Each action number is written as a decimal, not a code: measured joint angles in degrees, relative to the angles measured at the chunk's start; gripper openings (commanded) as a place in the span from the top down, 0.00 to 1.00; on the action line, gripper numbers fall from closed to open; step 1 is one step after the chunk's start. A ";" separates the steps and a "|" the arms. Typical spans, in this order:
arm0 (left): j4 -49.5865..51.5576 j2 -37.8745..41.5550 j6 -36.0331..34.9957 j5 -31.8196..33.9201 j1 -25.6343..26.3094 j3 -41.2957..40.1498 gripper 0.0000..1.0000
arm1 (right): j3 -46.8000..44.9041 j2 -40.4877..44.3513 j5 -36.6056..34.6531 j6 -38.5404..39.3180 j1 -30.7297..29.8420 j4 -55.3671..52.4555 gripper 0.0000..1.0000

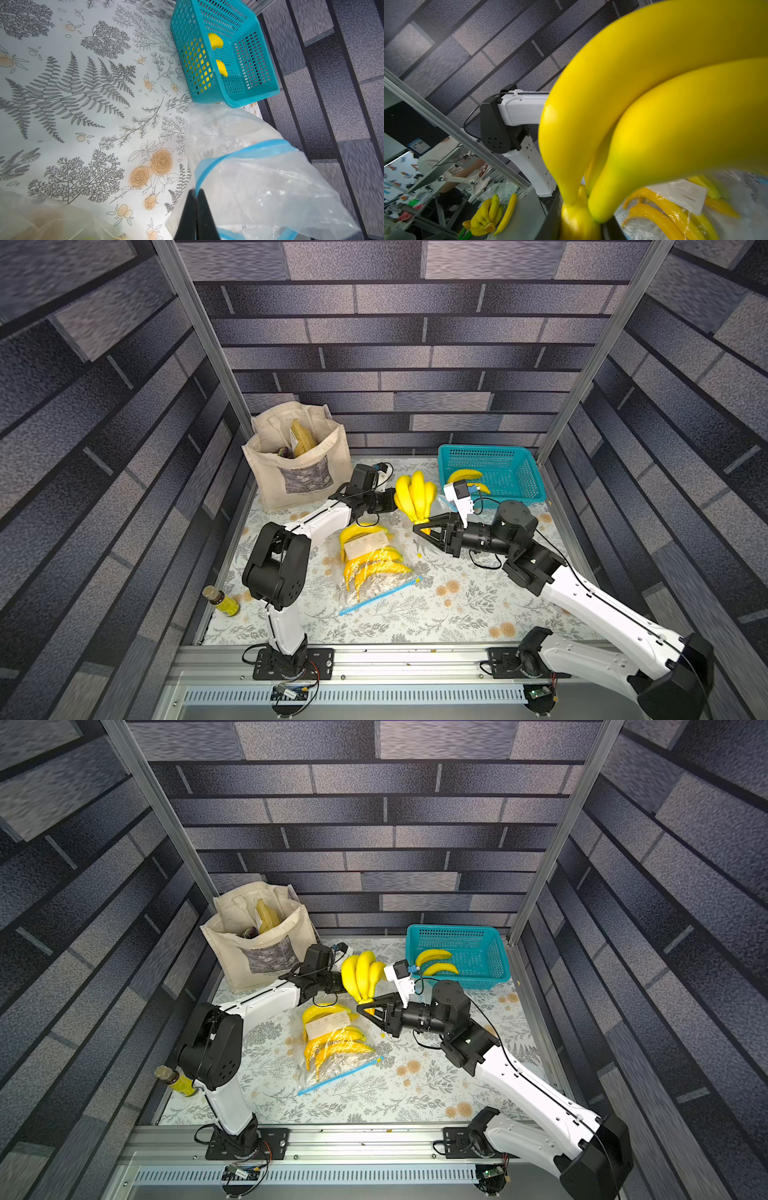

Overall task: Open the zip-top bag and take out the banana
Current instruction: Place the banana in the basket.

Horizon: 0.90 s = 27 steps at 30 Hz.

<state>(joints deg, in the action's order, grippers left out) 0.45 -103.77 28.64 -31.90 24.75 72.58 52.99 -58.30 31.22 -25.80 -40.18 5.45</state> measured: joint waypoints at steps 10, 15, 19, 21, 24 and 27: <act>-0.66 5.20 -0.07 5.44 7.23 -7.08 1.00 | 16.79 -14.29 -21.00 14.97 15.78 -15.63 1.00; -2.73 6.54 0.15 11.28 13.16 -10.10 0.99 | 20.09 -33.53 -23.52 15.85 23.02 -16.20 1.00; -4.37 5.88 0.39 15.87 16.37 -9.81 0.99 | 26.51 -44.44 -25.49 16.02 25.92 -19.89 1.00; -5.25 4.04 0.39 17.51 17.62 -8.24 0.99 | 29.81 -47.91 -26.32 16.04 27.06 -20.44 1.00; -6.71 0.17 0.39 18.93 18.71 -5.31 0.99 | 32.65 -50.27 -26.84 16.28 28.13 -20.72 1.00; -7.76 -4.00 0.37 19.52 18.95 -2.69 0.99 | 35.12 -52.00 -27.15 16.92 28.72 -21.09 0.98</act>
<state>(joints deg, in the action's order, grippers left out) -7.31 -107.77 29.02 -12.38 43.70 69.89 88.12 -110.30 4.08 -8.88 -11.46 -15.64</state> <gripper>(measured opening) 0.041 0.249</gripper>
